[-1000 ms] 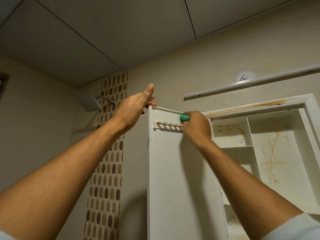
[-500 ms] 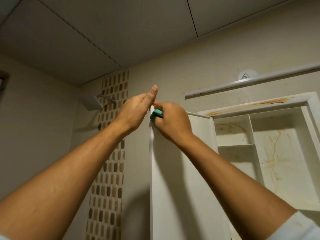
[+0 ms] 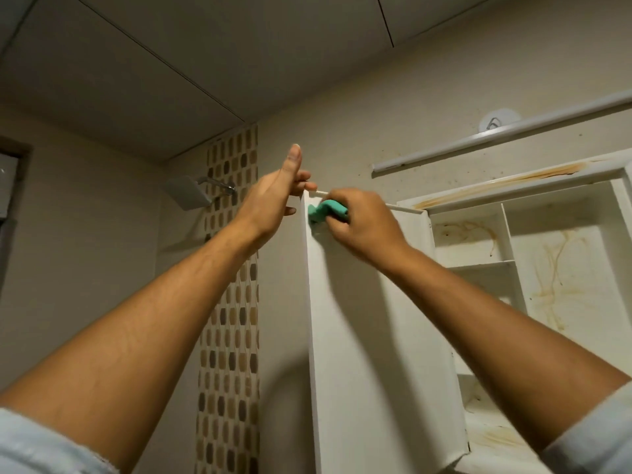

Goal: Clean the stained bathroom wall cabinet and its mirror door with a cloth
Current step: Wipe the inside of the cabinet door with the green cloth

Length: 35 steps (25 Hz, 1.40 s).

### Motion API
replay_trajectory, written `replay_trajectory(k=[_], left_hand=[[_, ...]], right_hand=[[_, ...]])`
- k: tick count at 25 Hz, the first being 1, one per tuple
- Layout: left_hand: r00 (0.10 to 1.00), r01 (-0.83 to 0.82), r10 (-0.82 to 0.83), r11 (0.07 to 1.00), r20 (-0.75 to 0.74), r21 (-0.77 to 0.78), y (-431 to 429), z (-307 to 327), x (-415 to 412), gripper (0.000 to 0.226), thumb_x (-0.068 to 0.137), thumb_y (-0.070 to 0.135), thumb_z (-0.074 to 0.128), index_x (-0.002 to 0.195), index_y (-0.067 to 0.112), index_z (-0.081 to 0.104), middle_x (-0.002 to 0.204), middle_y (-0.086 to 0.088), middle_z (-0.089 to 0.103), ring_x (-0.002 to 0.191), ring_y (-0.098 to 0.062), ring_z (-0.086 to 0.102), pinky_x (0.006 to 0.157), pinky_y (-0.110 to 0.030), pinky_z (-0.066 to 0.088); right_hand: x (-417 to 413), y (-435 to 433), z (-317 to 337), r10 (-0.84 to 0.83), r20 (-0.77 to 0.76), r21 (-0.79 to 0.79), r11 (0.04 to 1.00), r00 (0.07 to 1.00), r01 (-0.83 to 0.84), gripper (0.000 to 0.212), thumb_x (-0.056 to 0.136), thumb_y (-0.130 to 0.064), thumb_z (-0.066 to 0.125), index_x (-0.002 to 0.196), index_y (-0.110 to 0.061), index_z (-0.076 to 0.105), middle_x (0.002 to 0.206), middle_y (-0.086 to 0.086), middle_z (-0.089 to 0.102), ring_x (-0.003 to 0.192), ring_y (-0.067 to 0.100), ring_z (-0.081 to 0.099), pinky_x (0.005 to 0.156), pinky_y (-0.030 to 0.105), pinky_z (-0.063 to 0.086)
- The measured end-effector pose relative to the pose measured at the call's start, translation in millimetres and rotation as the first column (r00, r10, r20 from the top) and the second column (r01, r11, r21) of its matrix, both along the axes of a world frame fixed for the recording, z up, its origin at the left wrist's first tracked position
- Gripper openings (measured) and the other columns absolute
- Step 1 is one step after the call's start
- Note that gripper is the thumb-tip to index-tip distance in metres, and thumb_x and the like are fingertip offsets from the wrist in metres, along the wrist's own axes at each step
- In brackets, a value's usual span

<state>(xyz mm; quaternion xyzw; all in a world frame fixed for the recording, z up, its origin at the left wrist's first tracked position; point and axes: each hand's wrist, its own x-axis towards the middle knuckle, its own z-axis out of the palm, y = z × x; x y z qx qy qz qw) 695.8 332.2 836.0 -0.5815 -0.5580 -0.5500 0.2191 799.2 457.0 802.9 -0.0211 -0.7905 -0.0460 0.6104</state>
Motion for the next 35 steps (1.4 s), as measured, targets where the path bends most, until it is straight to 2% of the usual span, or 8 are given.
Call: replay_trajectory(k=[3,5,11,16,19,23,29,35], left_hand=[[0.999,-0.031,0.031,0.999,0.008,-0.015,-1.8,2.9,2.8,0.087,0.085,0.08,0.022,0.13,0.02,0.063,0.123,0.006,0.07,0.119,-0.009,0.06,0.099,-0.038,0.049],[0.999,-0.036,0.036,0.999,-0.001,-0.02,-0.9,2.6,3.1,0.086,0.085,0.081,0.022,0.13,0.021,0.063,0.123,0.007,0.069,0.119,-0.008,0.06,0.1,-0.039,0.049],[0.999,-0.045,0.045,0.999,0.017,-0.009,0.8,-1.7,3.7,0.088,0.084,0.082,0.023,0.135,0.02,0.06,0.127,0.007,0.068,0.12,-0.007,0.059,0.104,-0.039,0.048],[0.988,-0.152,0.15,0.987,-0.047,-0.047,-0.1,1.3,11.7,0.075,0.079,0.088,0.019,0.109,0.033,0.061,0.125,0.005,0.069,0.116,-0.013,0.061,0.107,-0.049,0.047],[0.984,-0.174,0.172,0.984,-0.055,-0.03,0.8,-0.8,11.4,0.08,0.079,0.089,0.018,0.115,0.031,0.061,0.126,0.005,0.069,0.117,-0.014,0.061,0.109,-0.049,0.046],[0.972,-0.224,0.224,0.975,-0.067,0.014,3.3,-2.2,10.8,0.089,0.082,0.086,0.018,0.125,0.023,0.064,0.124,0.006,0.07,0.116,-0.014,0.062,0.109,-0.05,0.045],[0.923,-0.353,0.358,0.934,-0.14,0.055,8.3,-3.1,20.2,0.091,0.084,0.086,0.013,0.114,0.02,0.067,0.114,0.005,0.071,0.106,-0.014,0.065,0.101,-0.048,0.051],[0.913,-0.375,0.395,0.912,-0.108,0.167,21.2,-10.2,12.0,0.089,0.088,0.087,0.015,0.123,0.024,0.068,0.116,0.006,0.071,0.11,-0.012,0.065,0.103,-0.047,0.051]], right_hand=[[23.8,46.3,4.2,-0.24,-0.002,-0.227,0.946,0.971,0.233,0.012,0.09,-0.02,0.064,0.098,-0.019,0.074,0.086,0.0,0.066,0.085,0.028,0.065,0.064,0.031,0.041],[11.5,38.3,16.3,-0.155,-0.079,-0.408,0.907,0.985,0.109,0.013,0.087,-0.019,0.064,0.095,-0.017,0.075,0.082,0.002,0.067,0.08,0.028,0.065,0.063,0.029,0.042],[-4.2,16.8,-5.3,-0.007,-0.064,-0.069,0.998,0.998,0.002,0.021,0.086,-0.02,0.064,0.103,-0.017,0.076,0.096,0.002,0.068,0.086,0.023,0.06,0.071,0.035,0.049],[-1.8,47.3,-2.6,-0.107,-0.212,-0.564,0.825,0.972,-0.032,0.016,0.089,-0.016,0.061,0.098,-0.02,0.074,0.087,0.0,0.071,0.085,0.026,0.066,0.07,0.033,0.051],[-15.8,9.7,-6.0,0.04,-0.24,-0.367,0.921,0.97,-0.129,0.023,0.088,-0.015,0.061,0.104,-0.021,0.077,0.095,0.0,0.074,0.088,0.022,0.066,0.076,0.032,0.053],[-3.8,22.7,-16.8,0.141,-0.012,0.068,0.988,0.99,-0.14,0.042,0.085,-0.016,0.051,0.121,-0.019,0.074,0.121,0.0,0.07,0.109,0.018,0.06,0.094,0.033,0.049],[-8.1,74.7,-5.2,0.01,-0.255,-0.524,0.839,0.967,-0.147,0.035,0.084,-0.005,0.059,0.108,-0.024,0.077,0.105,-0.003,0.075,0.095,0.023,0.068,0.088,0.04,0.058],[-14.6,25.7,-14.8,0.215,-0.087,0.109,0.973,0.973,-0.205,0.031,0.093,-0.021,0.061,0.122,-0.018,0.07,0.115,0.0,0.067,0.104,0.021,0.059,0.09,0.039,0.05]])
